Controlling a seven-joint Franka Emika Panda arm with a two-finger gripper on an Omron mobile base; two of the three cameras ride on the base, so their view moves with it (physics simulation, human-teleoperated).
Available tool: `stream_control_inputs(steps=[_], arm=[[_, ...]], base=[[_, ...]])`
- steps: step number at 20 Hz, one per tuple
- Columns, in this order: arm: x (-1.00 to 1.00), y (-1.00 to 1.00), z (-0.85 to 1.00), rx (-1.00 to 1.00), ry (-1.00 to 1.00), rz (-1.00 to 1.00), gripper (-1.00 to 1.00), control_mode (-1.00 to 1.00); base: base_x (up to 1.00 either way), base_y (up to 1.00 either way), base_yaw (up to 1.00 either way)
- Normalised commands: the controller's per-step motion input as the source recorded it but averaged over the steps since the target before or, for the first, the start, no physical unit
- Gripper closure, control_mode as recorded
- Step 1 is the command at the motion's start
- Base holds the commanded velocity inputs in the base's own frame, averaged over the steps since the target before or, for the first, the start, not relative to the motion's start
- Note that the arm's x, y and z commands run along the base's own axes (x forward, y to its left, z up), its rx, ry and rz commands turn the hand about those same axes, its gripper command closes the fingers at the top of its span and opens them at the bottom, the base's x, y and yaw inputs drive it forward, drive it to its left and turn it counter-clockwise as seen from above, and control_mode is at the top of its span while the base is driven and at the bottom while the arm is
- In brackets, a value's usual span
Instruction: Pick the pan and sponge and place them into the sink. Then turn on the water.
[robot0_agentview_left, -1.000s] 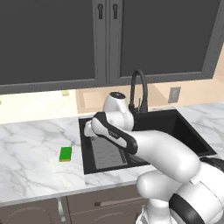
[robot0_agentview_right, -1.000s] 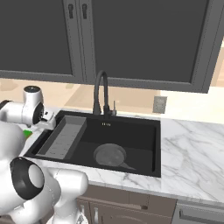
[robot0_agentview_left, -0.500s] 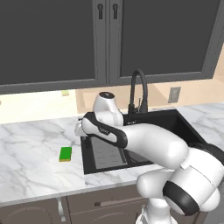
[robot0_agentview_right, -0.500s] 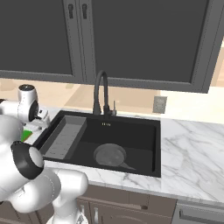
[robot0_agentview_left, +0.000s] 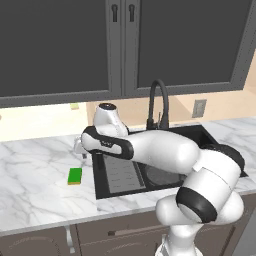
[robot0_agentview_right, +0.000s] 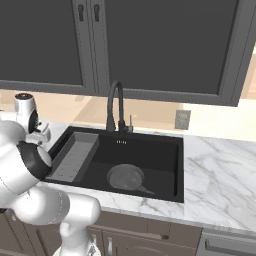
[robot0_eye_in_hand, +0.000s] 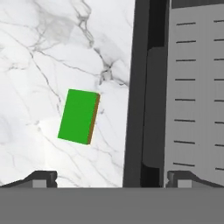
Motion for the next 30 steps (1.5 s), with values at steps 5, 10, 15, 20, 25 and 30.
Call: stream_control_inputs(steps=[5, 10, 15, 20, 25, 30], arm=[[0.07, 0.23, -0.04, -0.02, 0.03, 0.00, -1.00, -1.00], [0.04, 0.23, -0.06, -0.06, 0.07, 0.00, -1.00, -1.00], [0.00, 0.25, -0.08, -0.06, 0.07, 0.00, -1.00, -1.00], [0.09, 0.20, -0.09, -0.04, 0.03, 0.00, -1.00, -1.00], [0.22, 0.01, -0.18, -0.01, 0.00, 0.00, -1.00, -1.00], [0.21, 0.00, -0.14, -0.05, 0.01, -0.02, -1.00, -1.00]], base=[[0.00, 0.00, 0.00], [0.00, 0.00, 0.00], [0.00, 0.00, 0.00], [0.00, 0.00, 0.00], [0.00, 0.00, 0.00], [0.00, 0.00, 0.00]])
